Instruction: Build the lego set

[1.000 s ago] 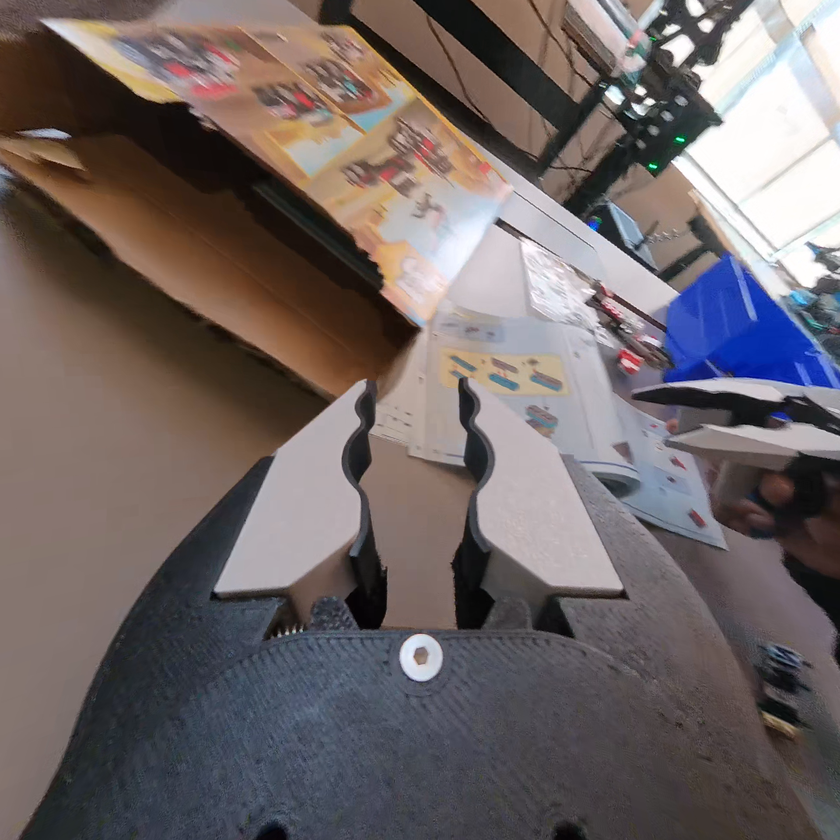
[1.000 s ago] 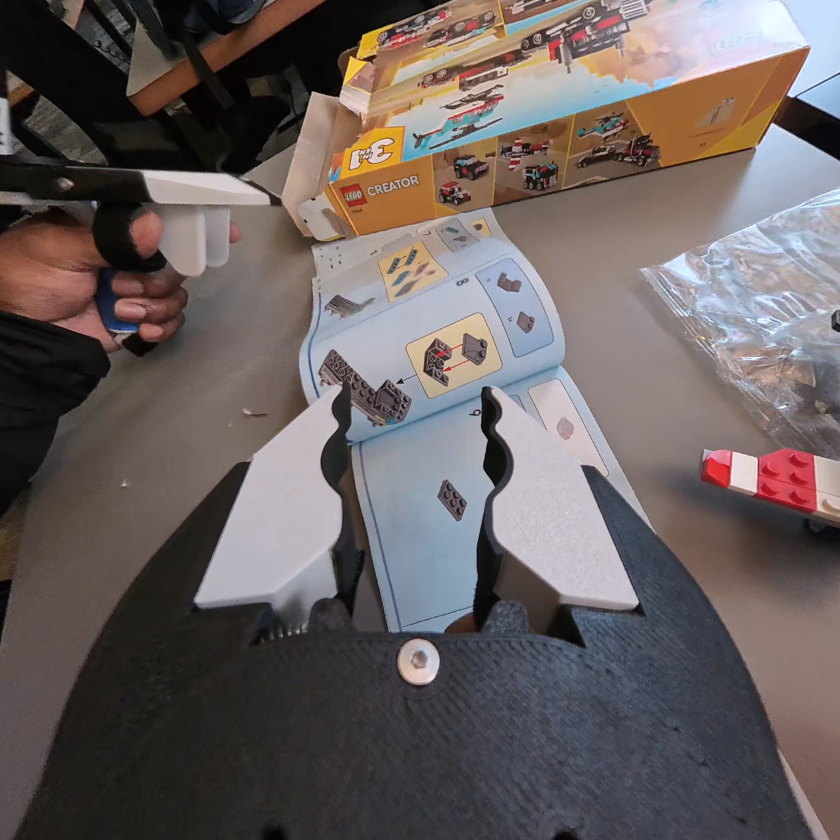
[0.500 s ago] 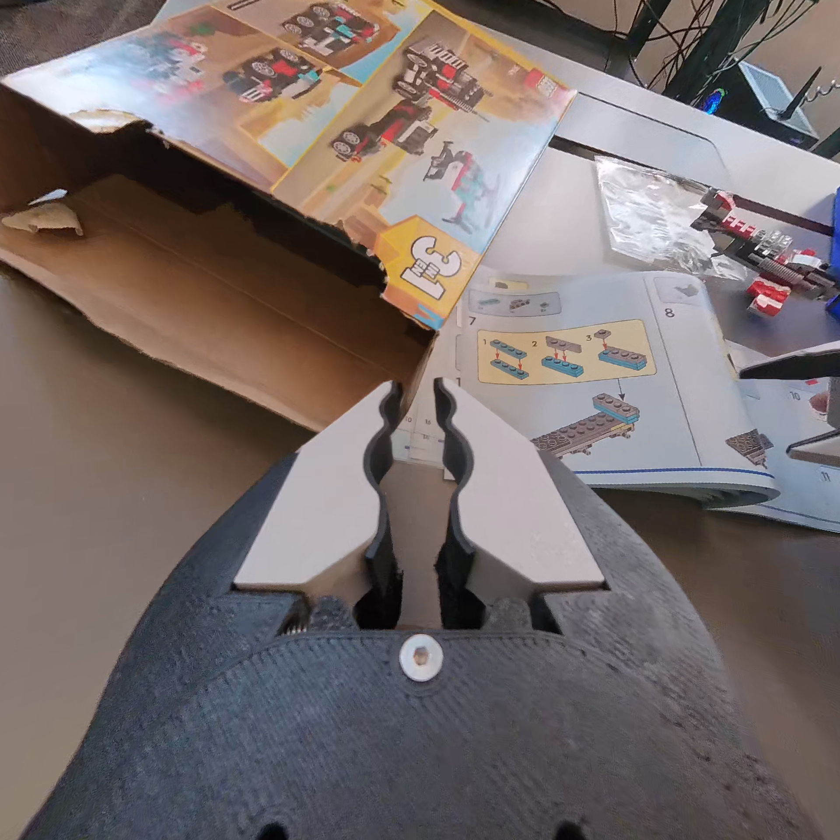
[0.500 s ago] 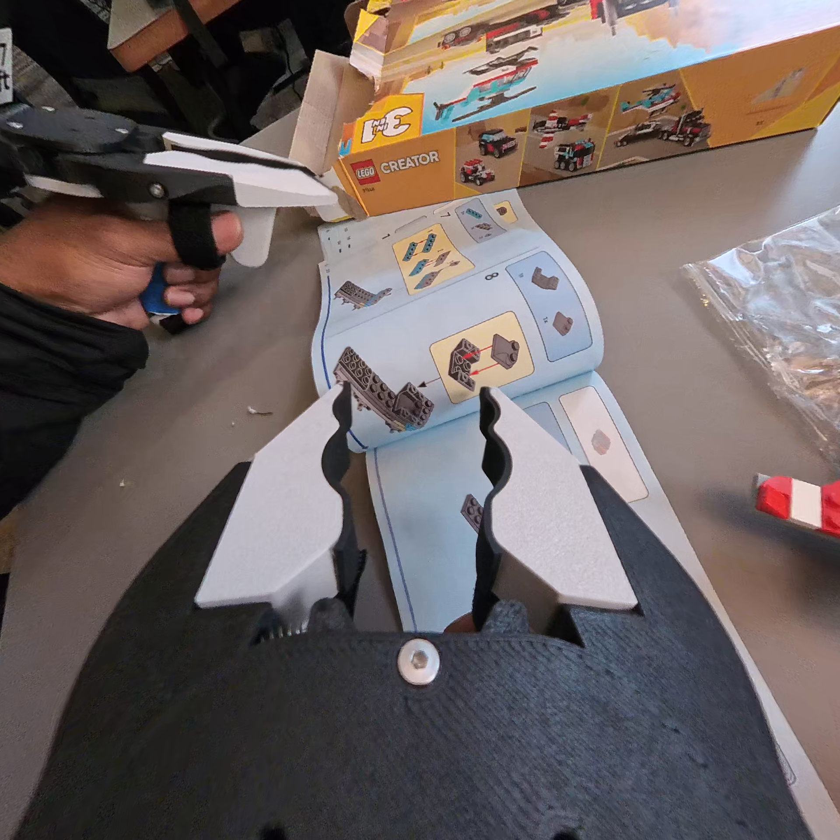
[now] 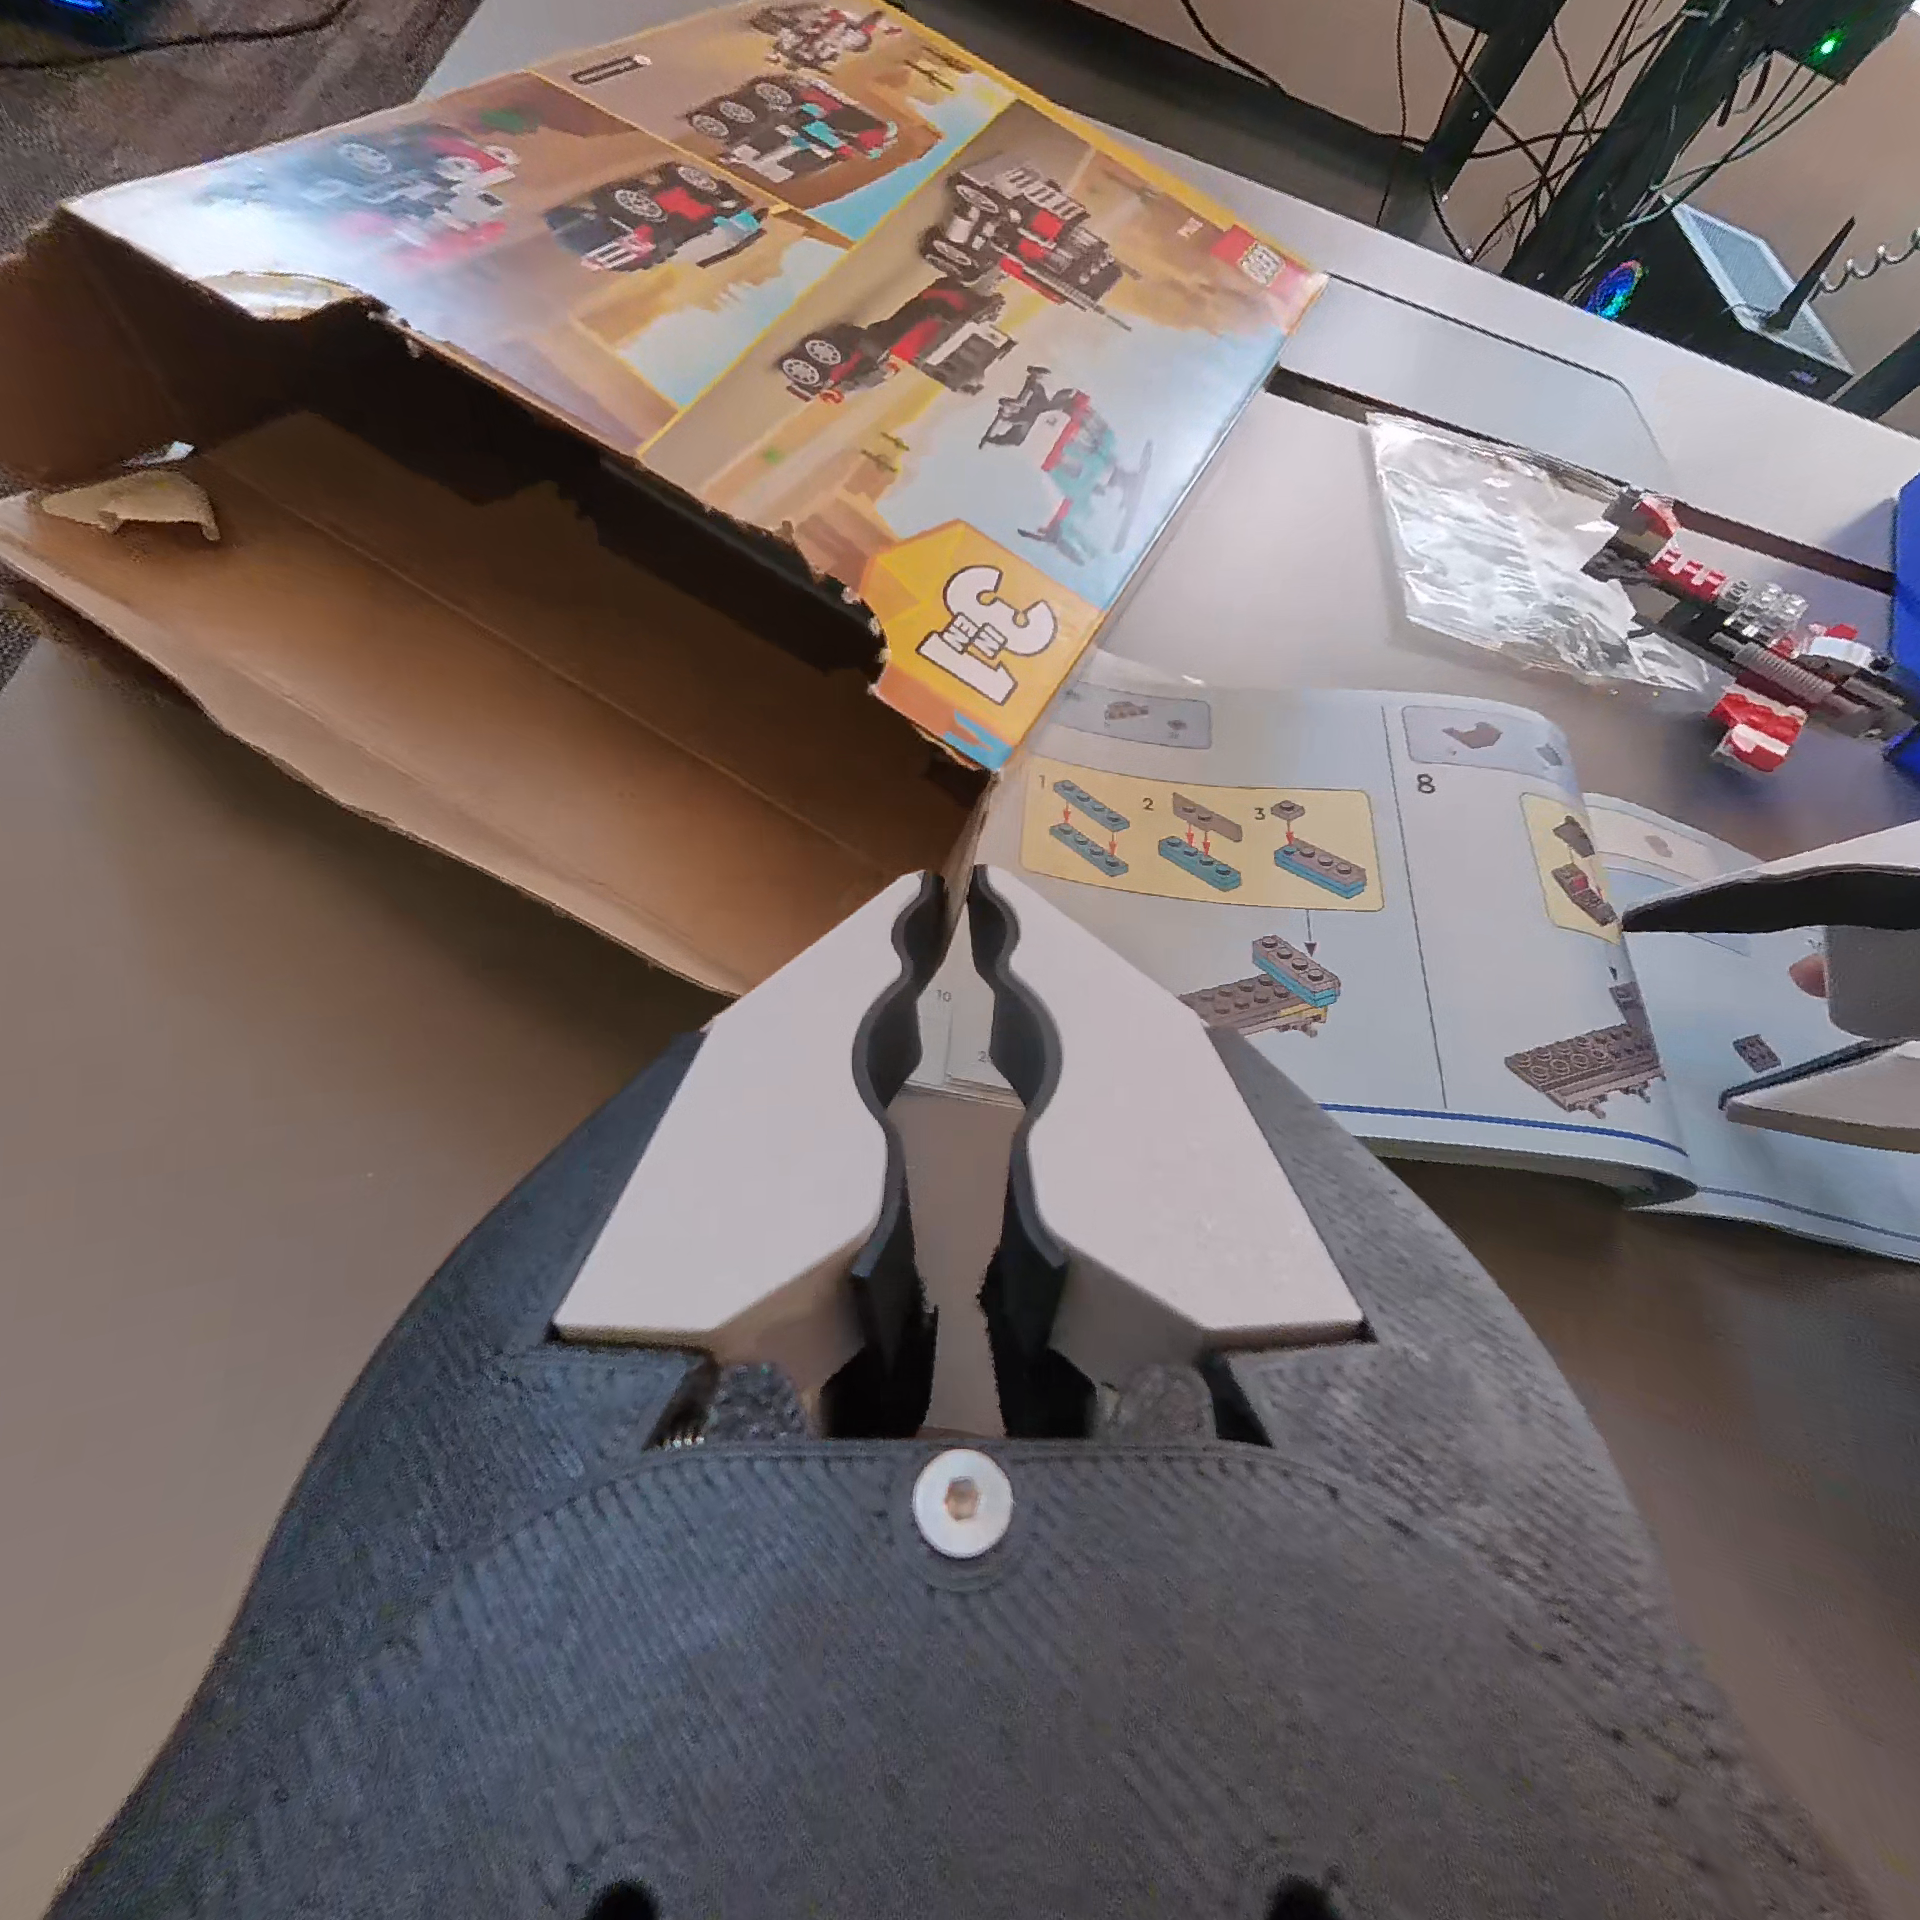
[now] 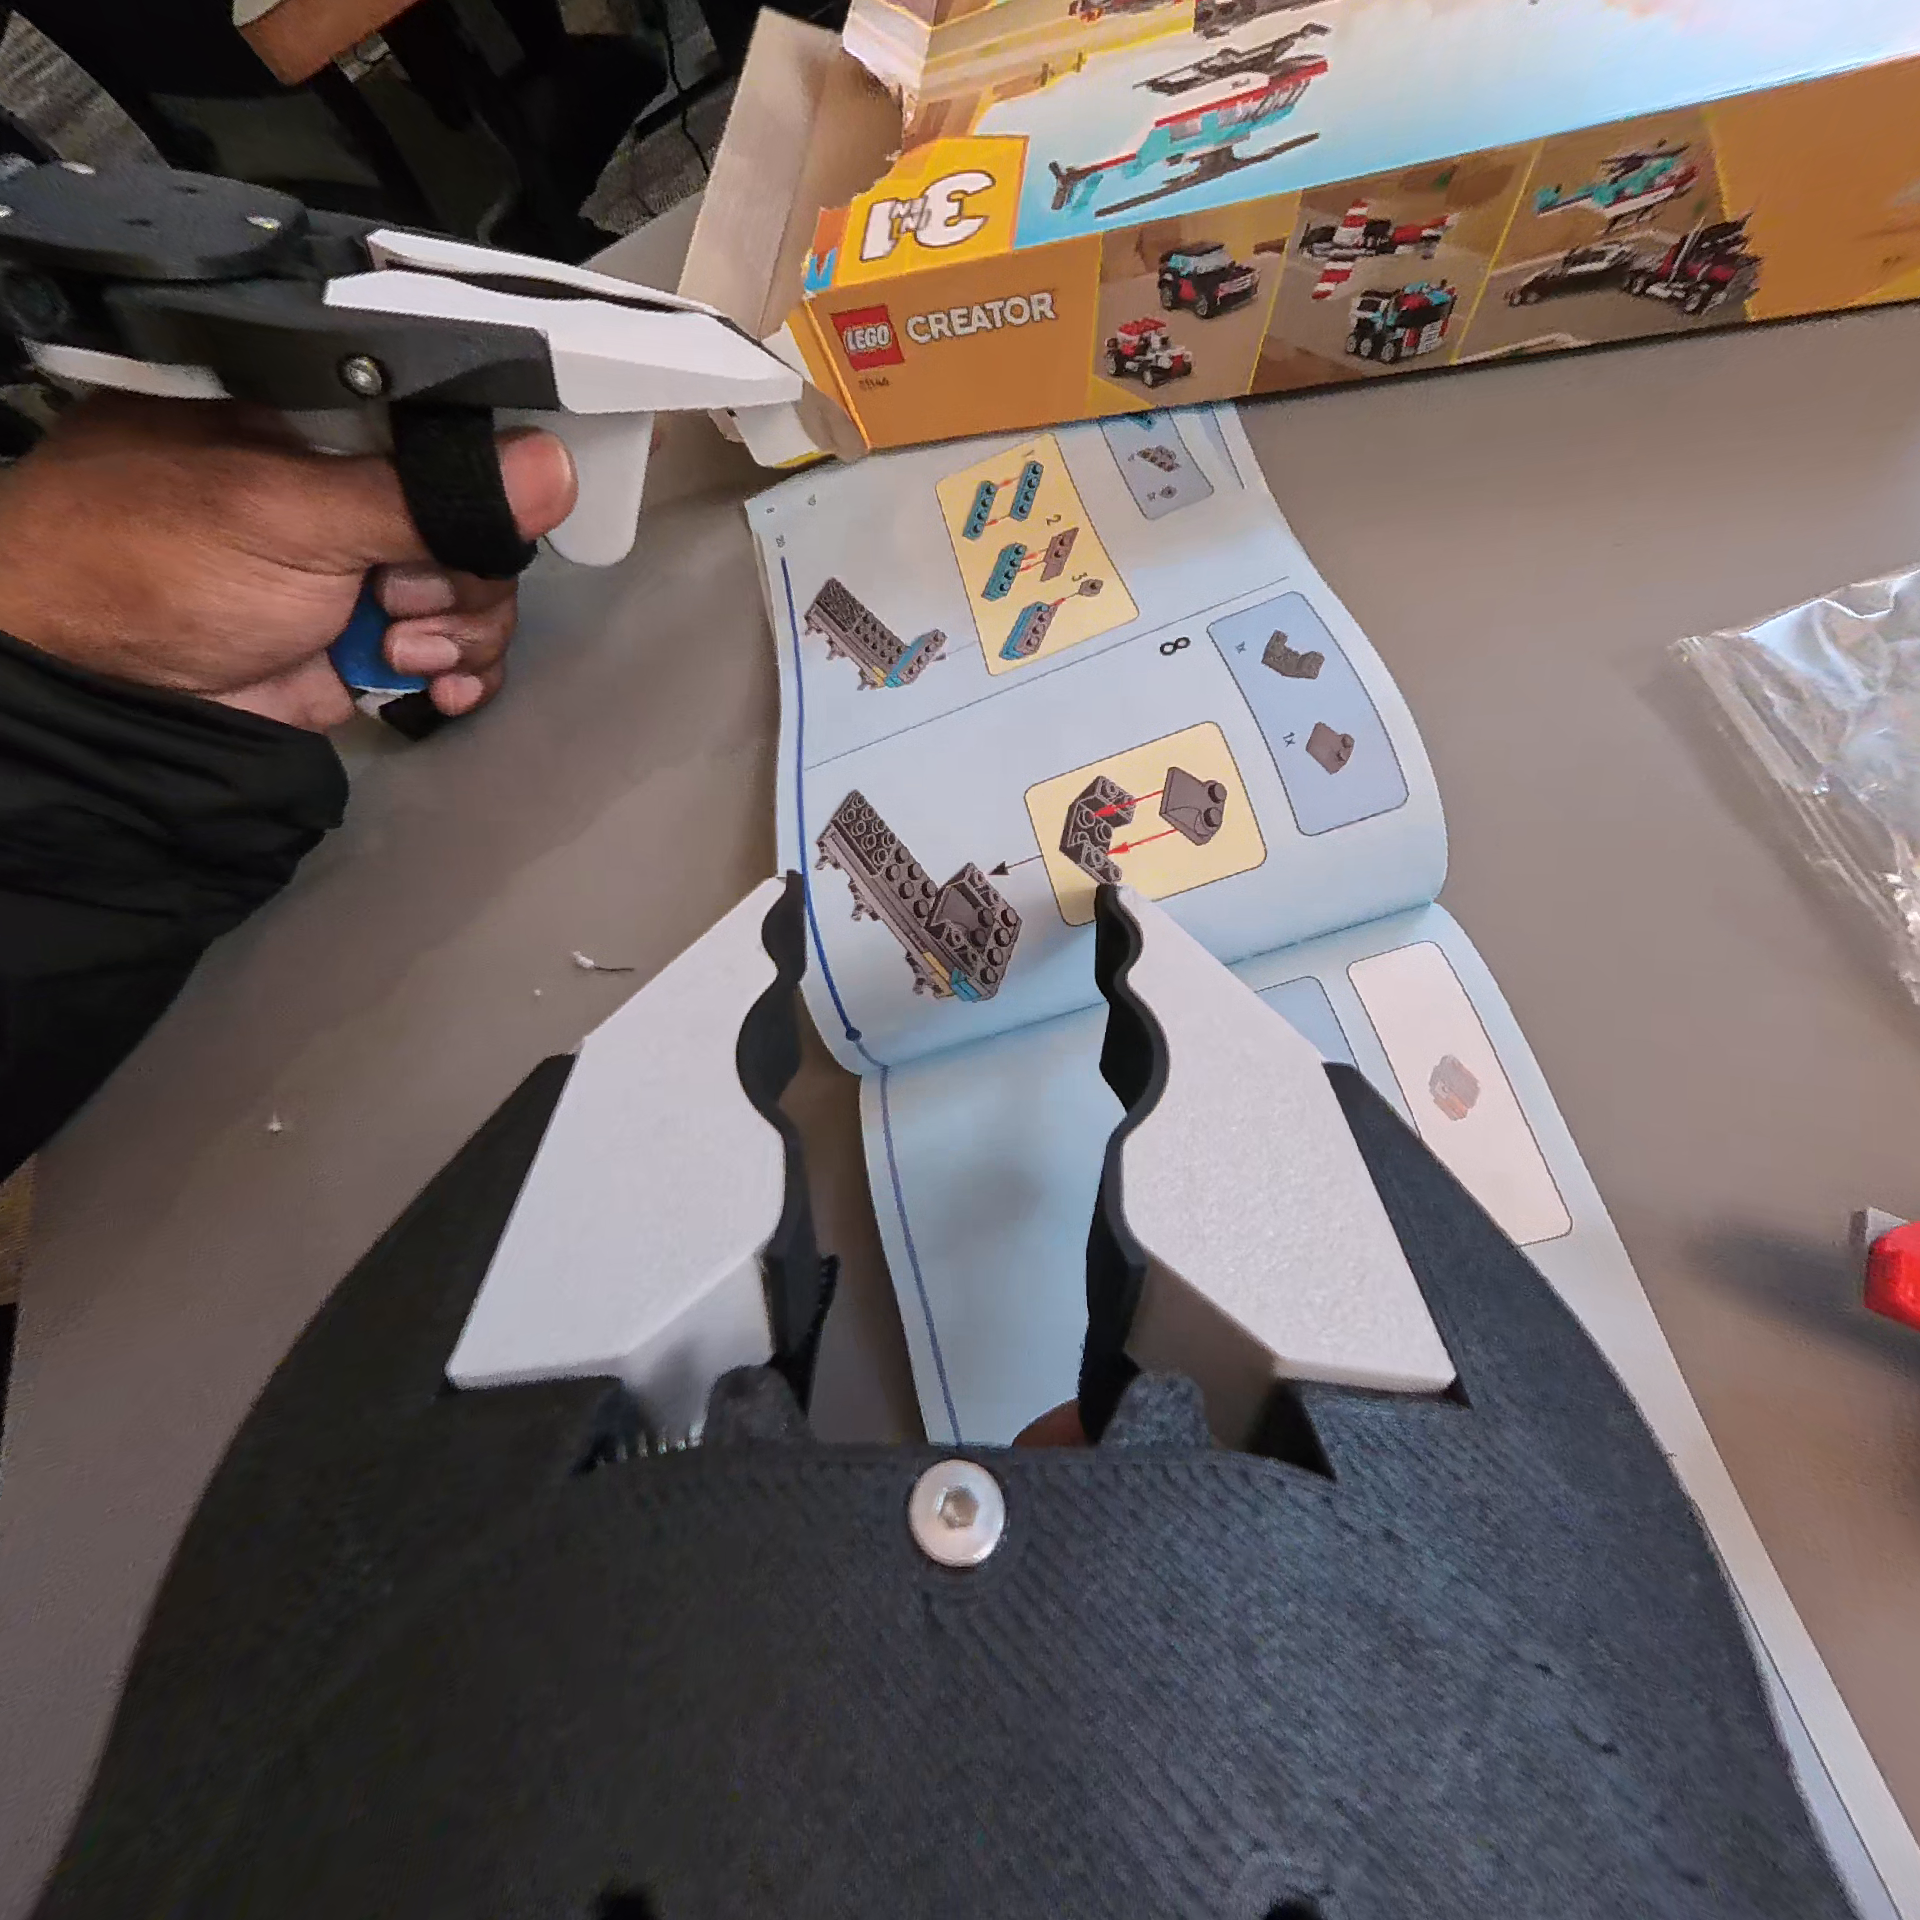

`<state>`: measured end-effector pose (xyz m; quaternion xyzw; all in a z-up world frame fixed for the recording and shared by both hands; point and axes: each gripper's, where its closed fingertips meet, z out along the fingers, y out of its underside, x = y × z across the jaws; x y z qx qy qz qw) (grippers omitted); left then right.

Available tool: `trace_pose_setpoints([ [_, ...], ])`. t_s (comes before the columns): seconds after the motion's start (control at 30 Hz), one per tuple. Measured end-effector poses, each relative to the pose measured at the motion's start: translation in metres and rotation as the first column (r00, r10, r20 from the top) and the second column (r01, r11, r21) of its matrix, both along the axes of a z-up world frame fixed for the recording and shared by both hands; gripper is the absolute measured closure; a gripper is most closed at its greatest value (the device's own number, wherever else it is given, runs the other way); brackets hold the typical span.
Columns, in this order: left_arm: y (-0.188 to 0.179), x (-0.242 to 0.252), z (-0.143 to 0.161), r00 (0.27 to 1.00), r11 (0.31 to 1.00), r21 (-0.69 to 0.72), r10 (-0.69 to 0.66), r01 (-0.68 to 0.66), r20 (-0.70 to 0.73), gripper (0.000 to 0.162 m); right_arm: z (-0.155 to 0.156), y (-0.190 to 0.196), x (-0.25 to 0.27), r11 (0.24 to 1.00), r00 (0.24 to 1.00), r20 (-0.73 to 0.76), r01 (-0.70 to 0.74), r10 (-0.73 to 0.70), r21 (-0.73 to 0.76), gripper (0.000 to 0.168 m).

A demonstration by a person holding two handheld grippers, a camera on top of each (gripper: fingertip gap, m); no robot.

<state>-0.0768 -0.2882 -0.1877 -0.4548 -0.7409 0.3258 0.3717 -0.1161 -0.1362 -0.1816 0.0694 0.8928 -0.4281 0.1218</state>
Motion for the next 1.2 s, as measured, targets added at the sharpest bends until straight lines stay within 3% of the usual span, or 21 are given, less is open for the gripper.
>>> trace_pose_setpoints([
  [0.6,-0.007,-0.004,-0.003,0.996,0.988,-0.147,0.066,-0.056,0.067,0.158,0.025,0.040,0.020,0.995,0.999,0.016,-0.034,0.036,-0.089,0.112],
  [0.87,0.000,0.009,0.018,0.997,0.985,-0.153,0.081,-0.082,-0.008,0.119,0.061,0.118,0.026,0.965,0.998,0.019,0.066,-0.063,-0.254,0.111],
  [1.0,0.036,0.013,0.045,0.996,0.980,-0.198,0.003,-0.021,-0.092,0.114,0.070,0.179,0.018,0.928,0.988,0.020,0.152,-0.154,-0.341,0.112],
  [1.2,0.144,0.017,0.066,0.951,0.948,-0.248,-0.250,0.201,-0.183,0.114,0.059,0.253,0.016,0.869,0.975,0.054,0.217,-0.216,-0.445,0.114],
])
